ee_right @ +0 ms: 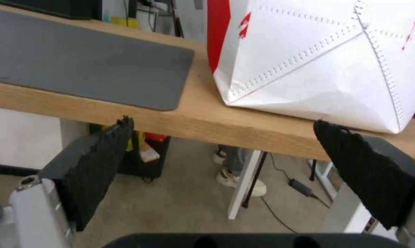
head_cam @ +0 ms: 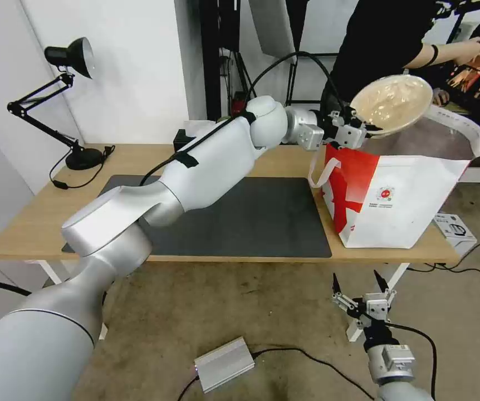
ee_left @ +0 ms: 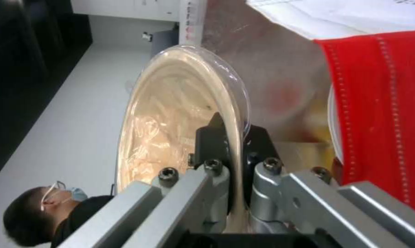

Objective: Pick up the trash from the table and place it into the takeout bag.

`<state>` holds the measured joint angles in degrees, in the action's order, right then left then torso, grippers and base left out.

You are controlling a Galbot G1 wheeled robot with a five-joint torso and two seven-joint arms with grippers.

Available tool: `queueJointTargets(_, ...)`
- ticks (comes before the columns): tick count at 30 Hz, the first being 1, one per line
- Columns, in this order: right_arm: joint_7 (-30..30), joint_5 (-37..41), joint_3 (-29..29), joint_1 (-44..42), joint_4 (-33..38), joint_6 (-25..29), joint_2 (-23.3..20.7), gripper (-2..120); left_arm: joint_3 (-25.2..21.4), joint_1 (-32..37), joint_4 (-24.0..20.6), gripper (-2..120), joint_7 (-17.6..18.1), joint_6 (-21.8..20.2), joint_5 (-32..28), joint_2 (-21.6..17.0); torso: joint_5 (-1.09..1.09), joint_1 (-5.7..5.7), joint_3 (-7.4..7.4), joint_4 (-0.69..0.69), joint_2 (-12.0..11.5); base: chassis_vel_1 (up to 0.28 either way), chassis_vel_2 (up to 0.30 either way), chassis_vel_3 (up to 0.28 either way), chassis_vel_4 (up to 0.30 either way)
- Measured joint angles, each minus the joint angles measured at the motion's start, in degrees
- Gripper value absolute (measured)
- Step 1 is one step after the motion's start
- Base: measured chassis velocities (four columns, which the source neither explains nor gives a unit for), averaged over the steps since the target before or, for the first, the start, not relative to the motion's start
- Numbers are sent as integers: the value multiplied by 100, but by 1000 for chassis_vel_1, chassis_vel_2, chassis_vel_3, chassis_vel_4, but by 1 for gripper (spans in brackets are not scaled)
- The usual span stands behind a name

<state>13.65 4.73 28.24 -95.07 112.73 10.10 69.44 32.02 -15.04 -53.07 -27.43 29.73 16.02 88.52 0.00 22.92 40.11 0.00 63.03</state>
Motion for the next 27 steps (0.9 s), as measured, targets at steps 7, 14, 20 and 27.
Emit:
queueJointTargets(7,1,2,-2,5,-6,5,11,100,41,0,12,1,-25,63,74,31,0,0,0,0,0,0,0,0,0)
queueJointTargets(14,1,3,-7,12,-10,10,16,100,117,-4,22,1,-27,79,68,56,0,0,0,0,0,0,0,0,0)
queueJointTargets(20,1,3,-9,15,-7,12,19,100,135,-43,33,15,-17,80,53,100,0,0,0,0,0,0,0,0,0)
queueJointTargets(27,0,2,-15,15,1,14,19,100,169,-69,32,37,-11,80,29,101,0,0,0,0,0,0,0,0,0)
